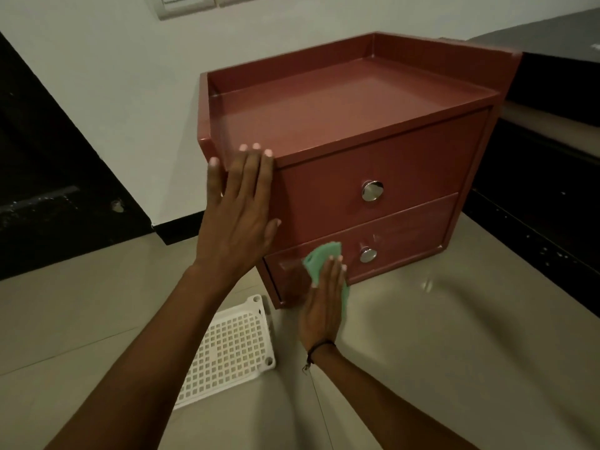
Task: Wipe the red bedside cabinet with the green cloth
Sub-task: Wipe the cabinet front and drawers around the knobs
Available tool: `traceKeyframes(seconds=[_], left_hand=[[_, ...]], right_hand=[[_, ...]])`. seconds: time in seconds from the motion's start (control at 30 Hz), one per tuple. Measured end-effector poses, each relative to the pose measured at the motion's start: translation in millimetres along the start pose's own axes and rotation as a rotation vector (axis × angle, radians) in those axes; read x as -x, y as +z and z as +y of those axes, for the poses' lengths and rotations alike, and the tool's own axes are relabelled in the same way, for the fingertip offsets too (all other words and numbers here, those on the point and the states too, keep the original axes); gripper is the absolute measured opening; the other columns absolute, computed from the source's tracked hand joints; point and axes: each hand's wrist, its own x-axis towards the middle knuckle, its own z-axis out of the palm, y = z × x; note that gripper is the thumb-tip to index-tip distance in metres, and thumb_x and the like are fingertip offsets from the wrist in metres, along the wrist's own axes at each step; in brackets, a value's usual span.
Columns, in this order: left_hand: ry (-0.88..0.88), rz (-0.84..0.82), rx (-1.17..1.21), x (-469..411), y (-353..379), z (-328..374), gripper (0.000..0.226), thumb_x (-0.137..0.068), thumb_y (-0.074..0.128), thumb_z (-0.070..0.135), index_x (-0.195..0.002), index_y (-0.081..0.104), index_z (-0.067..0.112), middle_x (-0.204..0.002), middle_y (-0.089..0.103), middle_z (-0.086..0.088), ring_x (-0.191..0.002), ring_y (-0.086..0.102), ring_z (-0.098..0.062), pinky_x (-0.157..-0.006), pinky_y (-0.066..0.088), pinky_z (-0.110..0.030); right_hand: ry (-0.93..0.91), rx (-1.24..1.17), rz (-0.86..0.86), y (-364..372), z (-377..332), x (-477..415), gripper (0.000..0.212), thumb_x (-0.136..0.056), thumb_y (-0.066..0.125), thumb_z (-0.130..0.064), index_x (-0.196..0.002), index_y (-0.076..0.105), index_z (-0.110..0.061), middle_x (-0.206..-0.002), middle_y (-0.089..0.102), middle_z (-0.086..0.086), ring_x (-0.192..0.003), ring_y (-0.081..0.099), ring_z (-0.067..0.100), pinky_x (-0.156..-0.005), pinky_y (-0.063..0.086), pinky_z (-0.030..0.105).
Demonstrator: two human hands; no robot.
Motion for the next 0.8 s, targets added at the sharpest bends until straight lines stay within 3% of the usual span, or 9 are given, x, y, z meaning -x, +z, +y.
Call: traceKeyframes(seconds=[0.1, 0.23, 0.33, 0.4, 0.47, 0.53, 0.67, 0.73, 0.8], left_hand=[[0.001, -0.015, -0.007, 6, 8, 7, 0.119, -0.079, 0.078, 0.046, -0.161, 0.001, 0.005, -0.167, 0.007, -0.022, -0.156, 0.003, -0.036, -0.125, 0.001, -0.056], [-0.037, -0.001, 0.026, 5, 11, 12, 0.127, -0.073, 0.083, 0.046, -0.161, 0.001, 0.005, -0.165, 0.01, -0.024, -0.155, 0.004, -0.038, -0.124, 0.001, -0.056], [-0.053, 0.001, 0.045, 4, 12, 15, 0.128, -0.07, 0.083, 0.047, -0.16, 0.002, 0.004, -0.165, 0.009, -0.024, -0.155, 0.004, -0.039, -0.124, 0.0, -0.055], [-0.052, 0.011, 0.048, 4, 13, 15, 0.126, -0.071, 0.081, 0.046, -0.16, 0.003, 0.004, -0.165, 0.01, -0.024, -0.155, 0.005, -0.039, -0.124, -0.001, -0.055], [-0.051, 0.01, 0.04, 5, 14, 13, 0.127, -0.071, 0.084, 0.041, -0.161, 0.002, 0.005, -0.165, 0.012, -0.024, -0.154, 0.006, -0.039, -0.124, -0.001, -0.054], [-0.046, 0.01, 0.03, 6, 14, 12, 0.129, -0.07, 0.087, 0.038, -0.161, 0.002, 0.005, -0.164, 0.013, -0.023, -0.154, 0.006, -0.038, -0.124, -0.002, -0.052], [-0.065, 0.021, 0.027, 6, 14, 15, 0.13, -0.067, 0.089, 0.033, -0.161, 0.002, 0.005, -0.164, 0.014, -0.022, -0.154, 0.006, -0.037, -0.124, -0.003, -0.051], [-0.074, 0.033, 0.018, 6, 15, 18, 0.13, -0.066, 0.089, 0.032, -0.161, 0.004, 0.005, -0.164, 0.015, -0.022, -0.154, 0.007, -0.037, -0.124, -0.002, -0.051], [-0.081, 0.046, 0.02, 6, 17, 18, 0.13, -0.066, 0.09, 0.031, -0.161, 0.005, 0.005, -0.164, 0.016, -0.022, -0.154, 0.007, -0.036, -0.124, -0.002, -0.05]], right_hand=[[0.148, -0.147, 0.056, 4, 17, -13, 0.054, -0.108, 0.022, -0.026, -0.158, 0.006, -0.014, -0.167, 0.0, -0.001, -0.154, 0.001, 0.015, -0.123, 0.018, 0.044], [0.211, -0.207, 0.064, 23, -8, -7, 0.058, -0.106, 0.019, -0.033, -0.157, 0.001, -0.013, -0.167, -0.006, 0.004, -0.154, -0.005, 0.018, -0.126, 0.01, 0.041], [-0.007, -0.065, -0.122, 42, -20, 34, 0.072, -0.106, 0.037, -0.026, -0.156, -0.015, -0.019, -0.165, -0.02, 0.001, -0.154, -0.011, 0.02, -0.125, 0.007, 0.04], [-0.132, -0.002, -0.193, 45, -17, 49, 0.073, -0.106, 0.034, -0.036, -0.155, -0.019, -0.02, -0.164, -0.025, -0.001, -0.154, -0.012, 0.022, -0.125, 0.007, 0.044], [-0.073, 0.037, -0.13, 39, -15, 36, 0.067, -0.105, 0.022, -0.039, -0.157, -0.01, -0.013, -0.166, -0.015, 0.007, -0.154, -0.006, 0.026, -0.124, 0.014, 0.047], [0.043, 0.025, 0.012, 32, -17, 12, 0.061, -0.104, 0.02, -0.028, -0.157, 0.002, -0.006, -0.166, -0.004, 0.014, -0.154, 0.0, 0.03, -0.122, 0.023, 0.049], [0.183, -0.128, 0.228, 22, -18, -30, 0.058, -0.105, 0.031, -0.017, -0.158, 0.008, -0.006, -0.167, 0.0, 0.011, -0.155, 0.0, 0.026, -0.123, 0.016, 0.048], [0.199, -0.173, 0.217, 26, -27, -28, 0.06, -0.105, 0.035, -0.015, -0.157, 0.006, -0.005, -0.167, -0.004, 0.011, -0.154, -0.002, 0.028, -0.124, 0.014, 0.048], [0.064, -0.108, 0.086, 36, -31, -7, 0.068, -0.105, 0.039, -0.021, -0.157, 0.0, -0.004, -0.166, -0.008, 0.015, -0.154, -0.005, 0.032, -0.125, 0.012, 0.048]])
